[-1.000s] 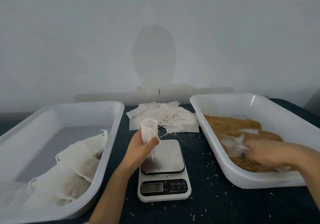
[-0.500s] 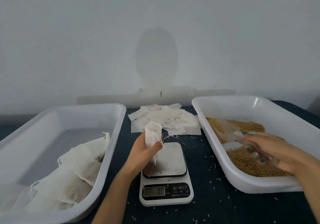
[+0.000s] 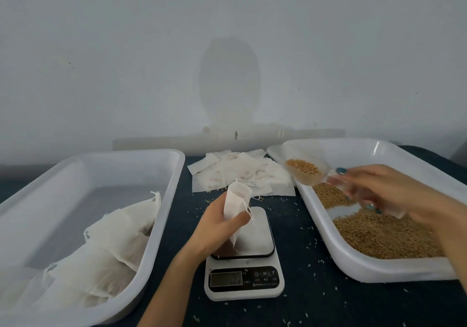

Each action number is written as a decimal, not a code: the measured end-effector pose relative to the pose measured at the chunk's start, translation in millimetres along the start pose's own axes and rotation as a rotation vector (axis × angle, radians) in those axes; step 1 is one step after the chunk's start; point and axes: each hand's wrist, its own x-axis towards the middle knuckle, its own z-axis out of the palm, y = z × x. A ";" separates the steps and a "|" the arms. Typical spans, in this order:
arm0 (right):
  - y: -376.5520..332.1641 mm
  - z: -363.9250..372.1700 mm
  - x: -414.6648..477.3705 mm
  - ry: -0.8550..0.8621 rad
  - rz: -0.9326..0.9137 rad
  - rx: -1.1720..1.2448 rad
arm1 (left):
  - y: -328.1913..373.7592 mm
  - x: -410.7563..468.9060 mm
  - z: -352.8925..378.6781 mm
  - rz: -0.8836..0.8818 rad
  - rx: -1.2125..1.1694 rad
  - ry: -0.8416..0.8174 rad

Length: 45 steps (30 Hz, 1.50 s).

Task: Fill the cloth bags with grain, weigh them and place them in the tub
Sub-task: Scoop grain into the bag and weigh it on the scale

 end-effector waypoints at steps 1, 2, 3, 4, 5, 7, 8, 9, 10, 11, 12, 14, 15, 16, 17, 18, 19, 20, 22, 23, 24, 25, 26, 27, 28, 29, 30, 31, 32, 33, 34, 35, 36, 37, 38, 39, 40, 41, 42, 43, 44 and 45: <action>-7.2 0.0 1.7 -0.047 -0.018 -0.036 | 0.2 -0.4 -0.6 0.002 0.004 0.007; -14.2 0.1 3.4 -0.099 -0.034 -0.069 | 0.3 -0.5 -1.2 0.002 0.008 0.014; -20.8 0.4 5.0 -0.155 -0.047 -0.098 | 0.3 -0.7 -1.9 0.001 0.013 0.018; -27.0 0.9 6.4 -0.208 -0.055 -0.123 | 0.5 -0.6 -2.5 0.000 0.017 0.020; -33.0 1.5 7.4 -0.258 -0.062 -0.150 | 0.1 -0.9 -3.6 0.001 0.018 0.021; -44.0 2.2 8.9 -0.334 -0.073 -0.198 | -0.4 -1.1 -6.5 -0.004 0.018 0.028; -48.7 2.0 10.0 -0.354 -0.080 -0.206 | -0.5 -1.1 -8.0 -0.009 0.018 0.032; -52.3 1.1 11.4 -0.364 -0.089 -0.214 | -0.7 -1.3 -9.3 -0.012 0.018 0.033; -55.6 -0.4 13.0 -0.368 -0.097 -0.234 | -0.8 -1.4 -10.2 -0.014 0.021 0.032; -58.7 -1.9 14.9 -0.371 -0.103 -0.264 | -0.7 -1.8 -11.0 -0.019 0.024 0.028; -61.7 -3.5 16.9 -0.371 -0.102 -0.300 | -0.5 -2.1 -11.6 -0.021 0.027 0.023; -68.2 -5.4 19.9 -0.376 -0.094 -0.374 | 0.1 -2.6 -12.3 0.002 0.040 0.007; -72.2 -5.8 20.7 -0.380 -0.096 -0.413 | 0.3 -2.9 -12.3 0.021 0.052 -0.007; -76.8 -5.9 21.3 -0.385 -0.102 -0.452 | 0.7 -2.7 -11.8 0.036 0.064 -0.020; -81.7 -5.8 21.7 -0.390 -0.110 -0.488 | 0.6 -2.8 -11.1 0.046 0.071 -0.030; -87.2 -5.5 22.3 -0.394 -0.122 -0.522 | 0.3 -2.6 -10.0 0.052 0.075 -0.037; -93.3 -5.4 22.7 -0.394 -0.134 -0.558 | -0.5 -2.5 -8.9 0.058 0.080 -0.043; -100.1 -5.2 23.4 -0.390 -0.143 -0.598 | -1.1 -2.3 -7.8 0.064 0.088 -0.049; -114.4 -4.4 24.2 -0.385 -0.141 -0.670 | -1.3 -2.5 -5.9 0.077 0.096 -0.065; -121.6 -3.4 24.4 -0.388 -0.133 -0.701 | -0.9 -2.9 -5.0 0.084 0.095 -0.071; -128.5 -2.1 24.2 -0.396 -0.125 -0.731 | 0.0 -3.2 -4.1 0.090 0.093 -0.077; -135.2 -0.5 23.9 -0.408 -0.120 -0.764 | 1.0 -3.7 -3.3 0.095 0.090 -0.082; -141.5 1.3 23.7 -0.422 -0.117 -0.797 | 2.5 -4.3 -2.6 0.099 0.082 -0.088; -147.1 3.0 23.3 -0.434 -0.113 -0.826 | 3.7 -4.7 -2.2 0.103 0.074 -0.092; -152.0 4.6 23.1 -0.441 -0.108 -0.851 | 4.7 -4.9 -2.0 0.108 0.063 -0.094; -156.1 5.7 22.9 -0.444 -0.103 -0.871 | 5.1 -5.0 -2.2 0.115 0.052 -0.096; -159.4 6.4 22.9 -0.445 -0.098 -0.888 | 5.6 -5.0 -2.4 0.122 0.039 -0.098; -162.2 6.4 22.9 -0.446 -0.094 -0.901 | 6.0 -5.1 -3.0 0.127 0.029 -0.101; -164.4 6.2 22.8 -0.446 -0.091 -0.909 | 6.5 -5.4 -3.6 0.129 0.021 -0.104; -166.0 5.6 22.3 -0.445 -0.090 -0.914 | 6.5 -5.5 -4.2 0.130 0.015 -0.107; -167.2 4.5 21.8 -0.444 -0.092 -0.916 | 6.3 -5.5 -4.6 0.130 0.010 -0.112; -167.7 3.2 21.1 -0.443 -0.094 -0.914 | 5.8 -5.4 -4.7 0.128 0.008 -0.120; -167.6 1.6 20.4 -0.441 -0.096 -0.907 | 5.6 -5.3 -4.7 0.123 0.007 -0.127; -167.3 0.0 19.9 -0.438 -0.098 -0.898 | 5.3 -5.1 -4.6 0.119 0.007 -0.129; -166.2 -1.9 19.1 -0.434 -0.100 -0.886 | 5.2 -4.8 -4.3 0.118 0.005 -0.129; -164.7 -4.0 18.3 -0.431 -0.104 -0.875 | 5.3 -4.8 -4.1 0.118 0.005 -0.124; -163.1 -5.9 17.4 -0.429 -0.107 -0.863 | 6.0 -5.0 -4.0 0.119 0.005 -0.118; -161.3 -7.7 16.4 -0.429 -0.111 -0.849 | 6.6 -5.4 -4.0 0.121 0.004 -0.113; -159.6 -9.0 15.5 -0.427 -0.116 -0.837 | 7.2 -5.8 -4.2 0.124 0.000 -0.110; -157.7 -9.7 14.9 -0.425 -0.119 -0.829 | 7.3 -6.1 -4.4 0.125 -0.004 -0.108; -155.5 -9.9 14.6 -0.424 -0.120 -0.822 | 7.5 -6.4 -4.8 0.125 -0.007 -0.108; -152.8 -10.4 14.7 -0.421 -0.121 -0.813 | 7.8 -6.5 -5.0 0.126 -0.007 -0.107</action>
